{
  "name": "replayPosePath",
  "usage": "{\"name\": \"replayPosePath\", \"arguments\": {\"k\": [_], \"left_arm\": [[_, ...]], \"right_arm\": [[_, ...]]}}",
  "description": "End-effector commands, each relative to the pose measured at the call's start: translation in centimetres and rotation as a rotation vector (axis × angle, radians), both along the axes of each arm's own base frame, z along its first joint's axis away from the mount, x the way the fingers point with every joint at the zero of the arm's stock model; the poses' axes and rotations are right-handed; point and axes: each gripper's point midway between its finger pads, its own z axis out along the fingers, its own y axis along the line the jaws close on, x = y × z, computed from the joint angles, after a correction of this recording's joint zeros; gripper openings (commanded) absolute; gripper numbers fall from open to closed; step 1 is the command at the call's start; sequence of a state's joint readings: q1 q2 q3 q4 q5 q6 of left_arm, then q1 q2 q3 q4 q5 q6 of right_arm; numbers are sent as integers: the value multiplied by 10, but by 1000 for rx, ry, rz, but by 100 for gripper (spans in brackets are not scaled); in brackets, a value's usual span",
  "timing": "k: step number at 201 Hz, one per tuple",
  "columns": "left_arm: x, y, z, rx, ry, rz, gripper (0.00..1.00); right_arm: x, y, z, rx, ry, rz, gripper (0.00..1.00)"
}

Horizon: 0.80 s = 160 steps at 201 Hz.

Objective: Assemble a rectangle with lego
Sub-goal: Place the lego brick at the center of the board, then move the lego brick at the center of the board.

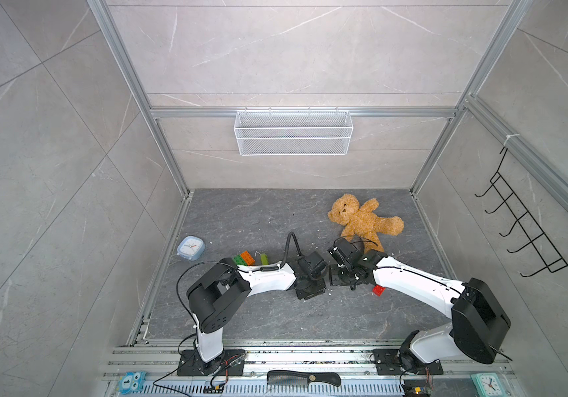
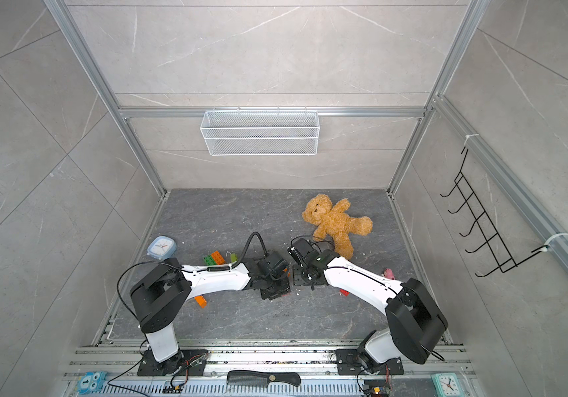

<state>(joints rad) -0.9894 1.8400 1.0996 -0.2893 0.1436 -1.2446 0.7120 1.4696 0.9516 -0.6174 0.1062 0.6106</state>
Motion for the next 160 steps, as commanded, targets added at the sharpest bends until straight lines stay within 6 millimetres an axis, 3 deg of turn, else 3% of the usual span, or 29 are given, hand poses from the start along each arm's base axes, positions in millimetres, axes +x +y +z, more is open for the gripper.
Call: {"name": "replayPosePath", "arguments": {"k": [1,15,31,57,73,95,115,160], "left_arm": [[-6,-4,1,-30,49,19,48],[-2,-2,20,-46,-10,-12,56],[3,16,48,-11,-118,-54,61],[20,84,82,153,-349,-111,63],[34,124,87,230,-446,-143,63],[56,160,89,254,-517,-128,63],[74,171,92,182,-589,-84,63],[90,160,85,45,-700,-51,62]], "right_arm": [[-4,0,0,19,-4,-2,58],[-6,3,-1,23,-4,2,59],[-12,10,0,37,-7,21,60],[-26,20,-5,36,0,59,62],[-34,26,-14,22,22,117,64],[-41,36,-28,-29,60,202,66],[-39,43,-35,-62,64,237,66],[-23,55,-46,-111,58,275,60]]}}
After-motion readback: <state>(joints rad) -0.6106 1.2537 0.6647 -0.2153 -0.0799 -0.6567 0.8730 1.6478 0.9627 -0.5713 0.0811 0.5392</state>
